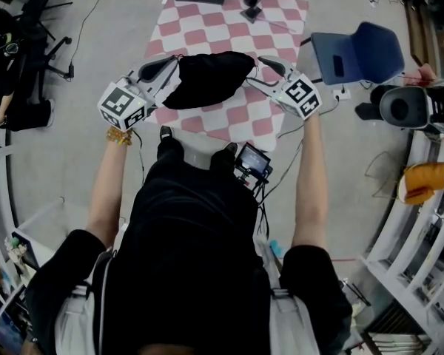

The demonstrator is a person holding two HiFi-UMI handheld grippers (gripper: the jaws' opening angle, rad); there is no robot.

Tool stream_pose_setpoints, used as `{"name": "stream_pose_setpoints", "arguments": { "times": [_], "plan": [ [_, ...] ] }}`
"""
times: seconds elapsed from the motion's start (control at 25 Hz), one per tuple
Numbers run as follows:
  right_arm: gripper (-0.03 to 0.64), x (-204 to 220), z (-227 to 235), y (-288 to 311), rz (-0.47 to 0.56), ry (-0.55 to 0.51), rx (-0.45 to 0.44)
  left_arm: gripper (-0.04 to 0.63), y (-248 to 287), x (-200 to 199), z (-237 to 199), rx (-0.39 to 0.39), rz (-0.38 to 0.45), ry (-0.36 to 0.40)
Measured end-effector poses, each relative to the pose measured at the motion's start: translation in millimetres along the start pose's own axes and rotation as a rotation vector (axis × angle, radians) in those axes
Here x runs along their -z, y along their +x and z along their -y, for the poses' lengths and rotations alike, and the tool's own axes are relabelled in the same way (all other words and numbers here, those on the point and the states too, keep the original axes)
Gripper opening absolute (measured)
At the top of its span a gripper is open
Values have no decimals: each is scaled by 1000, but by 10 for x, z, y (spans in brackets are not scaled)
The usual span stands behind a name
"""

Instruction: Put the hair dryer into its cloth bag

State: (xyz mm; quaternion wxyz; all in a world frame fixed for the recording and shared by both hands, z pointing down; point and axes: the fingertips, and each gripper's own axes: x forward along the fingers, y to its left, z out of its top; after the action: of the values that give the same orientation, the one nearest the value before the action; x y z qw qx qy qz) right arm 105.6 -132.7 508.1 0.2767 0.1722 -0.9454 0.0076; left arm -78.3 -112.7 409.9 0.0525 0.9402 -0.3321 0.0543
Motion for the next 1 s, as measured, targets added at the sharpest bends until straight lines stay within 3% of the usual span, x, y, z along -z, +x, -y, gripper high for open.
{"name": "stream_pose_setpoints", "arguments": {
  "times": [0.16,0.2,0.28,0.52,0.68,0.84,1.0],
  "plan": [
    [237,146,74,228,-46,31,12,18,-3,-18,3,-5,15,-15],
    [131,167,99,253,-51,42,29,18,-1,-30,1,-8,20,-19],
    [64,198,89,265,-68,43,43,18,0,-50,-19,-18,23,-17],
    [46,182,16,133,-104,-37,73,18,-6,-61,-128,-58,22,-24],
    [43,-114,34,36,15,53,101,17,-44,-201,-217,-85,80,-64],
    [43,-272,-34,-15,84,84,101,18,-29,-248,-268,-101,71,-34],
    [43,-640,-131,-159,231,107,102,18,-58,-326,-311,-129,87,-22]
  ]
}}
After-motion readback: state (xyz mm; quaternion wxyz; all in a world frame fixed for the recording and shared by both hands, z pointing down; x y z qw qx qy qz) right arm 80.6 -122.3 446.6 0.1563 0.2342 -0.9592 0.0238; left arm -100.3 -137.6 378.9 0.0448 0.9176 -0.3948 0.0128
